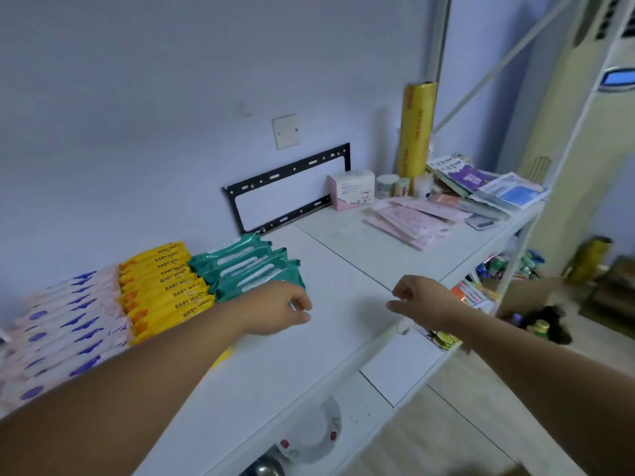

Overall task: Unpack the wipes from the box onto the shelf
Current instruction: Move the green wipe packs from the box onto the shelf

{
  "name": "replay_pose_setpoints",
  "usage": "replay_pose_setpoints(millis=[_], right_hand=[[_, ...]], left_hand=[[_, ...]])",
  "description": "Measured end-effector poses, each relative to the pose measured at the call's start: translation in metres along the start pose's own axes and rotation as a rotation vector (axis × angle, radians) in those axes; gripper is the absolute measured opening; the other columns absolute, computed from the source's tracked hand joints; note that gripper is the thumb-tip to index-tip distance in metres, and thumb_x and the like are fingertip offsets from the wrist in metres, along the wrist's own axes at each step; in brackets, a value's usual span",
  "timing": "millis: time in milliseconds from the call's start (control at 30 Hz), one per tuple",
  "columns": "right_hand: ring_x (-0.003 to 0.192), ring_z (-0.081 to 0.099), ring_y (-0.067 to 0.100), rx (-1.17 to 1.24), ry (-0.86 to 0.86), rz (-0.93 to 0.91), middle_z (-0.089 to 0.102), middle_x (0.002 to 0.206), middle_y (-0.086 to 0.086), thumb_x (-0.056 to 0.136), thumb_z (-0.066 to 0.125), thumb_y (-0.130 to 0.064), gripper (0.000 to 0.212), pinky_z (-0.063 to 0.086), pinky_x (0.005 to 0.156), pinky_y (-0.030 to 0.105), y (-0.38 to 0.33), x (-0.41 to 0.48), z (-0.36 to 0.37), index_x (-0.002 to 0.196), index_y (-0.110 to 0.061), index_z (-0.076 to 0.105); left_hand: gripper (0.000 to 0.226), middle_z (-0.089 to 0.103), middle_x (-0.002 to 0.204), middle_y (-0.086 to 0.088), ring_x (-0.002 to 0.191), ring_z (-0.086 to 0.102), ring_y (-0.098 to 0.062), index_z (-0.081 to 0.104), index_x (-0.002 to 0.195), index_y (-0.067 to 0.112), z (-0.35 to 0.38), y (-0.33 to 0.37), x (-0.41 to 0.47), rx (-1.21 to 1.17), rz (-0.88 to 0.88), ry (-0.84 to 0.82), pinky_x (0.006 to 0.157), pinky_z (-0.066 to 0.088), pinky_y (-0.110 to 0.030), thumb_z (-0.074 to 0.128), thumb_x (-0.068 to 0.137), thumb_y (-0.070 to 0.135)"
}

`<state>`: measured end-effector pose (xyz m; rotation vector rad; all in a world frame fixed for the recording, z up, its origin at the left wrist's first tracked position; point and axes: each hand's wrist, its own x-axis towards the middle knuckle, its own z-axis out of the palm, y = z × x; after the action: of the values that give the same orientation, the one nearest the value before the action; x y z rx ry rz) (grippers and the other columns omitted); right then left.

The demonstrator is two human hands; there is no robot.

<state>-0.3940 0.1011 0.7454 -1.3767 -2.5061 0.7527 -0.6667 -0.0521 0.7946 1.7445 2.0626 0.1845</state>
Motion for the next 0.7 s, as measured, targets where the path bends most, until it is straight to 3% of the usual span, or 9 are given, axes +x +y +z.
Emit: replay_pose_setpoints(millis=[133,333,467,567,700], right_hand=[[0.078,0.058,0.011,-0.003,0.06,0.11,0.062,0.087,-0.008,0.086,0.07,-0.043,0.019,0.038,0.058,0.024,0.036,-0.034,-0.023,0.088,-0.029,0.058],[0.078,0.064,0.018,-0.015,0.082,0.231,0.068,0.086,0.0,0.087,0.07,-0.04,0.023,0.048,0.065,0.031,0.094,-0.082,-0.059,0.09,-0.018,0.064],[0.066,0.062,0.013,0.041,0.121,0.359,0.067,0.08,-0.001,0.086,0.071,-0.04,0.02,0.042,0.051,0.026,0.147,-0.114,-0.075,0.085,-0.021,0.063],[0.074,0.061,0.017,0.031,0.108,0.448,0.067,0.084,0.002,0.089,0.069,-0.039,0.024,0.039,0.054,0.028,0.195,-0.141,-0.086,0.091,-0.015,0.067],[0.083,0.063,0.021,0.102,0.087,0.552,0.07,0.096,0.012,0.091,0.07,-0.036,0.03,0.049,0.068,0.032,0.266,-0.175,-0.093,0.1,-0.007,0.071]], left_hand=[[0.016,0.063,0.097,0.026,0.09,0.062,0.005,0.067,0.105,0.04,0.012,0.039,0.017,0.029,0.106,-0.019,0.08,0.047,-0.019,0.067,0.09,0.047],[0.021,0.067,0.106,0.019,0.093,0.064,0.002,0.07,0.109,0.035,0.031,0.112,0.047,0.015,0.227,-0.065,0.089,0.052,-0.024,0.068,0.09,0.044],[0.02,0.069,0.101,0.019,0.09,0.066,0.001,0.07,0.105,0.034,0.058,0.169,0.07,-0.002,0.294,-0.133,0.087,0.054,-0.027,0.069,0.088,0.045],[0.016,0.067,0.096,0.021,0.085,0.065,0.0,0.07,0.102,0.035,0.086,0.217,0.091,0.005,0.337,-0.183,0.075,0.051,-0.022,0.07,0.089,0.044],[0.021,0.068,0.109,0.015,0.099,0.064,-0.003,0.072,0.107,0.032,0.129,0.278,0.121,0.051,0.363,-0.26,0.092,0.053,-0.027,0.069,0.09,0.044]])
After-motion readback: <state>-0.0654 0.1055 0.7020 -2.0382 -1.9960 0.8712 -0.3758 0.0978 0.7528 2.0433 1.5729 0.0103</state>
